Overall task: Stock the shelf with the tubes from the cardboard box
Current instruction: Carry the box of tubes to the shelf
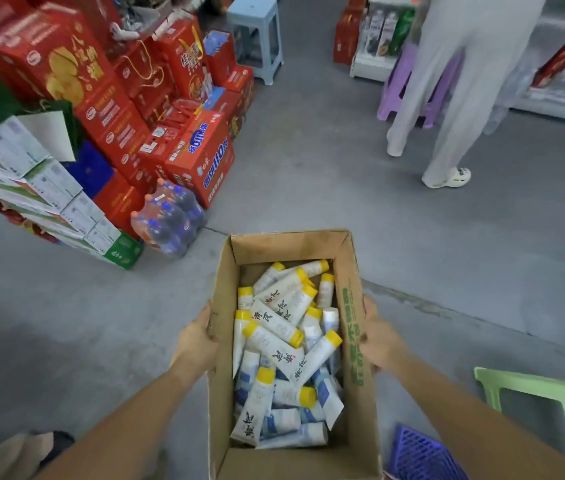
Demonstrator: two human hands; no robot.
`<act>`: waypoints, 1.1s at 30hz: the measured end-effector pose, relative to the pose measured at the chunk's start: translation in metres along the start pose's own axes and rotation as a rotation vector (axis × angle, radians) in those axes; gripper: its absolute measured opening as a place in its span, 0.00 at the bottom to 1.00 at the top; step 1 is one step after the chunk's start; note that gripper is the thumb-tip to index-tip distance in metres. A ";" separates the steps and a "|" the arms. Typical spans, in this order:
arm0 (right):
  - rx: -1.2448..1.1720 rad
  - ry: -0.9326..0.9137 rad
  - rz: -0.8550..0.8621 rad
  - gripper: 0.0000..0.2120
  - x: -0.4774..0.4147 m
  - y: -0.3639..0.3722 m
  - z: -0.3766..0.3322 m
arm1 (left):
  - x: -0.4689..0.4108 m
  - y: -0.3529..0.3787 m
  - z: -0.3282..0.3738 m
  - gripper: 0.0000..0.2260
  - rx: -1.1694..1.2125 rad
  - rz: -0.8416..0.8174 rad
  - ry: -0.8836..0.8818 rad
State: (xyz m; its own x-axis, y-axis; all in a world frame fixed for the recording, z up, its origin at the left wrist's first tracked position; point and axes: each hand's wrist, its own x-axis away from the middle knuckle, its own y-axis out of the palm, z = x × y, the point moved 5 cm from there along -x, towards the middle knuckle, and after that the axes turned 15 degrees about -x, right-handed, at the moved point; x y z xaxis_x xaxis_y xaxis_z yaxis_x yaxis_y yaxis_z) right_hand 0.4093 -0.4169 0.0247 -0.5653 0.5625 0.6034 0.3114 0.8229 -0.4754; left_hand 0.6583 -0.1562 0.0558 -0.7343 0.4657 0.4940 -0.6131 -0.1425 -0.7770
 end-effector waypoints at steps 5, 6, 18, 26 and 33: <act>0.060 -0.001 0.002 0.42 -0.058 -0.044 -0.065 | -0.059 -0.034 0.037 0.34 0.002 0.038 -0.030; 0.071 -0.008 0.003 0.42 -0.073 -0.050 -0.076 | -0.075 -0.041 0.043 0.34 -0.003 0.031 -0.031; 0.045 0.011 0.029 0.53 -0.260 -0.112 -0.203 | -0.309 -0.146 0.113 0.26 0.074 0.049 0.093; 0.120 0.029 0.004 0.46 -0.380 -0.167 -0.320 | -0.444 -0.226 0.180 0.29 0.101 0.112 0.167; -0.026 0.052 -0.045 0.47 -0.501 -0.212 -0.397 | -0.566 -0.275 0.231 0.28 0.135 0.126 0.122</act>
State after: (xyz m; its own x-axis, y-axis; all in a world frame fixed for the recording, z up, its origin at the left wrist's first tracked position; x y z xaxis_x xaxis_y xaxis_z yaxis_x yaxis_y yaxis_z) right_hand 0.9302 -0.8411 0.0770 -0.5387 0.5274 0.6569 0.3061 0.8490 -0.4306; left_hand 1.1753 -0.5819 0.0800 -0.7718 0.5380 0.3391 -0.5583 -0.3179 -0.7663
